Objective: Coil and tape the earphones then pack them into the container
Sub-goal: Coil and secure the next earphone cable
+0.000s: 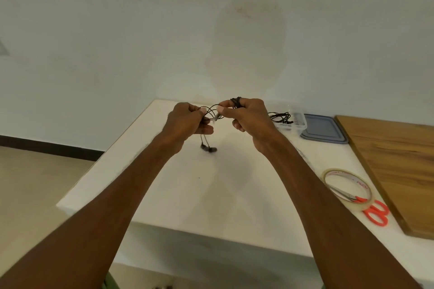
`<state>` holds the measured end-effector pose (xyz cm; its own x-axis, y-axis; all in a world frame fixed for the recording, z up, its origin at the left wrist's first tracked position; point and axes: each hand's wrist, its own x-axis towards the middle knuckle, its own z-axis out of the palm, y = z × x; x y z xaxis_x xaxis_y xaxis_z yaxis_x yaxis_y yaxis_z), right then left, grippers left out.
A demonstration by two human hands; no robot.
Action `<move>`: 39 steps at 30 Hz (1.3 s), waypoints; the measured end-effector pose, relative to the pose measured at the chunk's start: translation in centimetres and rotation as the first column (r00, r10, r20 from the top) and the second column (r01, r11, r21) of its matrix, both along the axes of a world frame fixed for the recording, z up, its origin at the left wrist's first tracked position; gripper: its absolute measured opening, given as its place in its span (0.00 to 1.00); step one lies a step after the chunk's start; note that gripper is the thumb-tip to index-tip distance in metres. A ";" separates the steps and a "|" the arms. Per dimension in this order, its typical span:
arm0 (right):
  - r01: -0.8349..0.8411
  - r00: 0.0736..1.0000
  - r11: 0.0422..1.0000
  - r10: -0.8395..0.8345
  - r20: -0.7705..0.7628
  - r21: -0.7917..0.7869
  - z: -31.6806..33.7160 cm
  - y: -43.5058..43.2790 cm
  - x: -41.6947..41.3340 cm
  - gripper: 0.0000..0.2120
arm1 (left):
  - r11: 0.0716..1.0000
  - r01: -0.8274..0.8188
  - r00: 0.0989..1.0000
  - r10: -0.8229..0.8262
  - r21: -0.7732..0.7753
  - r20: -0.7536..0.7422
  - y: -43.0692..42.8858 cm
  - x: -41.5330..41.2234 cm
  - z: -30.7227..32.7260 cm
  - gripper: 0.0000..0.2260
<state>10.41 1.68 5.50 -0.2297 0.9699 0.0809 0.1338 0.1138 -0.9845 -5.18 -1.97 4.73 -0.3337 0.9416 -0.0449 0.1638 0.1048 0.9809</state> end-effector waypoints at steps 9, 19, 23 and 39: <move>-0.026 0.896 0.940 -0.129 0.425 0.340 -0.6 -0.5 -0.9 0.16 | 0.986 0.039 0.919 0.029 0.164 -0.392 -0.7 0.6 0.4 0.05; 0.014 0.986 0.997 0.000 -0.164 0.081 0.5 -0.3 0.1 0.07 | 0.983 0.172 0.949 -0.182 0.059 0.258 -0.7 0.2 0.9 0.11; 0.056 0.996 0.996 -0.052 -0.068 0.068 -0.2 0.1 -0.2 0.08 | 0.981 0.192 0.967 -0.191 0.014 0.166 -0.6 0.2 1.0 0.10; 0.087 0.977 0.977 -0.121 0.175 0.193 -0.2 0.3 0.0 0.19 | 0.997 -0.064 0.923 0.078 0.048 -0.378 -0.1 -0.6 -0.7 0.05</move>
